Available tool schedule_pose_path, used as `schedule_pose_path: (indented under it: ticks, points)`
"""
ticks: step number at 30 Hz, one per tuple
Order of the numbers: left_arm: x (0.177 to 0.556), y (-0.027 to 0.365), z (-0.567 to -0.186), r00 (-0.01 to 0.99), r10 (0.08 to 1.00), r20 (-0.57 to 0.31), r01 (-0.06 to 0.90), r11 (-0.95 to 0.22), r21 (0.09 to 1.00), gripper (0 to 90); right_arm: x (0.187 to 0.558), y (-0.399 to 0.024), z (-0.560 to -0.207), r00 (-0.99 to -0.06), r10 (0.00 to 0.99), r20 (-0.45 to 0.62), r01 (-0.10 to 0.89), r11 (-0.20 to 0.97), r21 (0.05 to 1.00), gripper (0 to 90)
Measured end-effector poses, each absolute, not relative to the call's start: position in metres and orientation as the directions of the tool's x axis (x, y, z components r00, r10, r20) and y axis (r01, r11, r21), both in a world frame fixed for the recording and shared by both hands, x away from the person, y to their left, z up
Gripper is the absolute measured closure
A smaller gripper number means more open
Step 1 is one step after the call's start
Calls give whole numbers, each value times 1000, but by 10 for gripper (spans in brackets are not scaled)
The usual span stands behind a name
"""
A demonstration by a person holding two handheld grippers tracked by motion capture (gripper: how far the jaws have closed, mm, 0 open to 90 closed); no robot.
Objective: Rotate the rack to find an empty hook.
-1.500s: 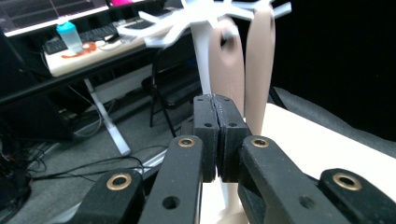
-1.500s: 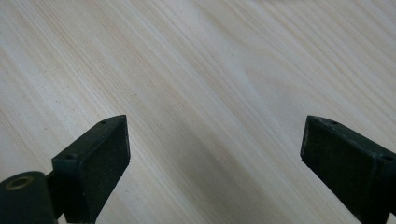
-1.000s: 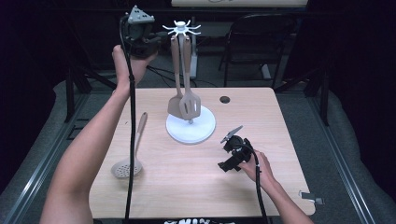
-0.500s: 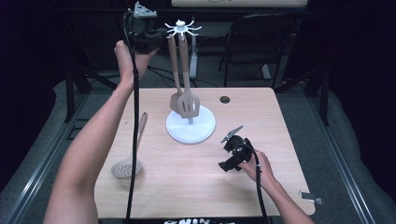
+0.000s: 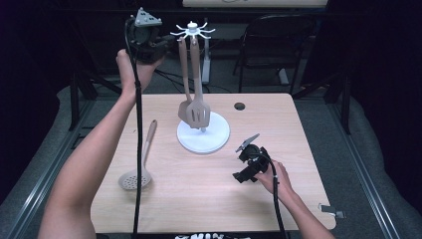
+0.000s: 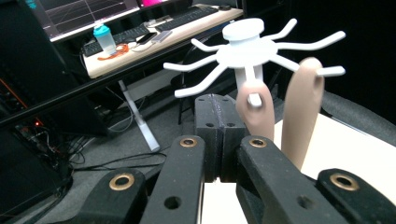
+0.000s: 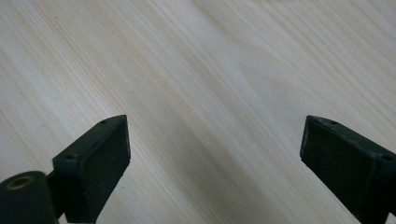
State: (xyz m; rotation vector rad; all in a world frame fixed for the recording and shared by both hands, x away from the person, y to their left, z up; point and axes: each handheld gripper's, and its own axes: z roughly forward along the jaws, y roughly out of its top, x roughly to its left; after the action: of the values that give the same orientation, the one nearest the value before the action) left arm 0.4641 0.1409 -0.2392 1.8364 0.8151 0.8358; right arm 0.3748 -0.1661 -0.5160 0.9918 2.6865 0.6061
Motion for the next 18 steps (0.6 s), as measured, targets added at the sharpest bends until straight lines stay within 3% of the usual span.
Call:
schedule_pose_path:
  ticks: [10,18]
  points:
    - [450,137,-237,635,751,179,159,-354,922,900,375,-164,-518,-752,658,-44,575,687,444,82]
    - [457,127,-236,616,767,182,163,-350,923,900,374,-165,-516,-749,661,-50,577,688,440,82]
